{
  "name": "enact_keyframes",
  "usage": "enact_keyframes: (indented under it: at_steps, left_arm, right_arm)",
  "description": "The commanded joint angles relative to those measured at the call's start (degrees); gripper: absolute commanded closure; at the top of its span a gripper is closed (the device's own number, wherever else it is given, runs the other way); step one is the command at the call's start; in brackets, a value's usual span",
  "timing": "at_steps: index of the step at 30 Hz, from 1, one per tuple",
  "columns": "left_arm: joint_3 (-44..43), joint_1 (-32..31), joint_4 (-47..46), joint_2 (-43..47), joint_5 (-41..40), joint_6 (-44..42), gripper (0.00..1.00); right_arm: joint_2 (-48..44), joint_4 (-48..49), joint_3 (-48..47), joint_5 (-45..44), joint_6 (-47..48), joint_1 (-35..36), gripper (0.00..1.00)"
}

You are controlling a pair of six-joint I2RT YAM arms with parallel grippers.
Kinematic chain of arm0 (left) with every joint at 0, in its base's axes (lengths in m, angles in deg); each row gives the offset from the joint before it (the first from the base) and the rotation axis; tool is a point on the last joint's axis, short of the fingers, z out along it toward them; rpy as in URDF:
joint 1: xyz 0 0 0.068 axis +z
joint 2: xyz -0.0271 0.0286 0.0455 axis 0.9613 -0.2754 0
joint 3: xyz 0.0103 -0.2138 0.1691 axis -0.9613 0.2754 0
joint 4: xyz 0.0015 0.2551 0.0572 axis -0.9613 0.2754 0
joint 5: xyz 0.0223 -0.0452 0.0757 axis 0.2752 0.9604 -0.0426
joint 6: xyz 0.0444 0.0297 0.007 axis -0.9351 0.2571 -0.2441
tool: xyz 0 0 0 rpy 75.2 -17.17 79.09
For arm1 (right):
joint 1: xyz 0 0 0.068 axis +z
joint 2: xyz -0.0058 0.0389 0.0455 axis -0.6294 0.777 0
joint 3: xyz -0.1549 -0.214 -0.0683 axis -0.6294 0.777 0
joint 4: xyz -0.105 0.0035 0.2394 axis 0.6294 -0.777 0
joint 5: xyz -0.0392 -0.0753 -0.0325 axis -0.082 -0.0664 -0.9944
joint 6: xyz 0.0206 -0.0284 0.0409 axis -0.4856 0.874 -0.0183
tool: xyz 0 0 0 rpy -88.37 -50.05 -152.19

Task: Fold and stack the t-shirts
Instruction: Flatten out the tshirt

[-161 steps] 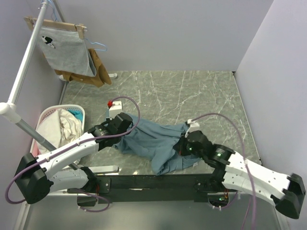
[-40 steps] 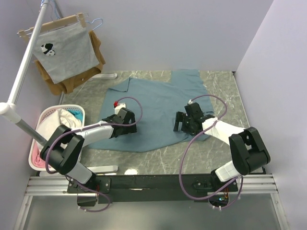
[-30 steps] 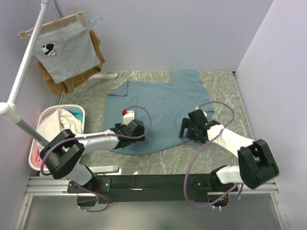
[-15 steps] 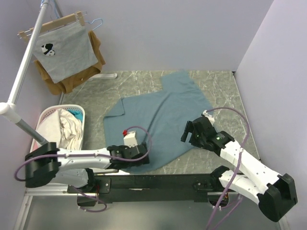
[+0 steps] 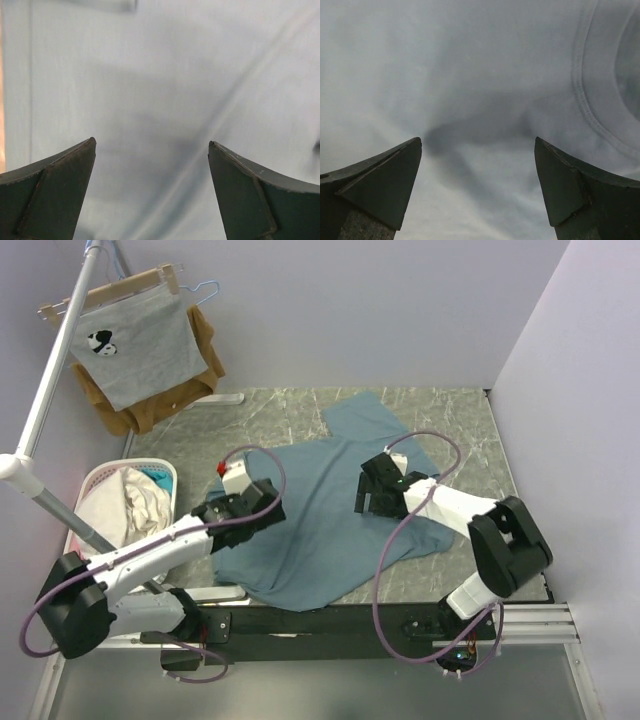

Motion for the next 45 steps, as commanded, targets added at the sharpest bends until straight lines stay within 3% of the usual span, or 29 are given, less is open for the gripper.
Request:
enact_keyframes:
  at_steps: [1, 4, 8, 16, 23, 29, 34, 38, 45]
  left_arm:
    - [-3.4, 7.1, -9.1, -4.2, -0.3, -10.9, 0.0]
    - [-2.3, 12.4, -15.4, -8.7, 5.9, -14.0, 0.0]
    - [-4.3, 15.8, -18.5, -15.9, 8.1, -16.4, 0.0]
    - [-13.7, 23.1, -19.2, -33.6, 11.2, -20.9, 0.01]
    - [-22.9, 26.9, -18.7, -39.7, 14.2, -27.1, 0.01]
    - [-24.6, 26.4, -18.9, -37.0, 18.3, -30.3, 0.01]
    - [-23.9, 26.5, -19.2, -27.6, 13.9, -29.5, 0.01]
    - [-25.5, 27.2, -19.5, -27.6, 12.2, -30.8, 0.01]
    - [-28.1, 28.2, -19.4, -34.5, 15.7, -31.4, 0.01]
  right_arm:
    - [1.9, 0.2, -0.4, -1.9, -0.5, -1.2, 0.0]
    - [1.0, -0.4, 2.2, -1.3, -2.3, -1.4, 0.0]
    - [-1.7, -0.3, 6.9, 0.1, -4.7, -1.5, 0.0]
    - [-6.3, -3.4, 14.0, 1.3, -9.5, -1.2, 0.0]
    - [-13.4, -7.0, 17.6, 2.1, -14.2, 0.8, 0.0]
    - [-18.9, -6.6, 12.0, 0.9, -11.3, 2.1, 0.0]
    - [-20.8, -4.4, 0.0, -8.9, -2.3, 1.2, 0.0]
    - [-17.1, -1.4, -8.0, -8.0, 3.4, -5.6, 0.0]
    - [-3.0, 0.4, -21.1, 3.3, 6.7, -21.8, 0.0]
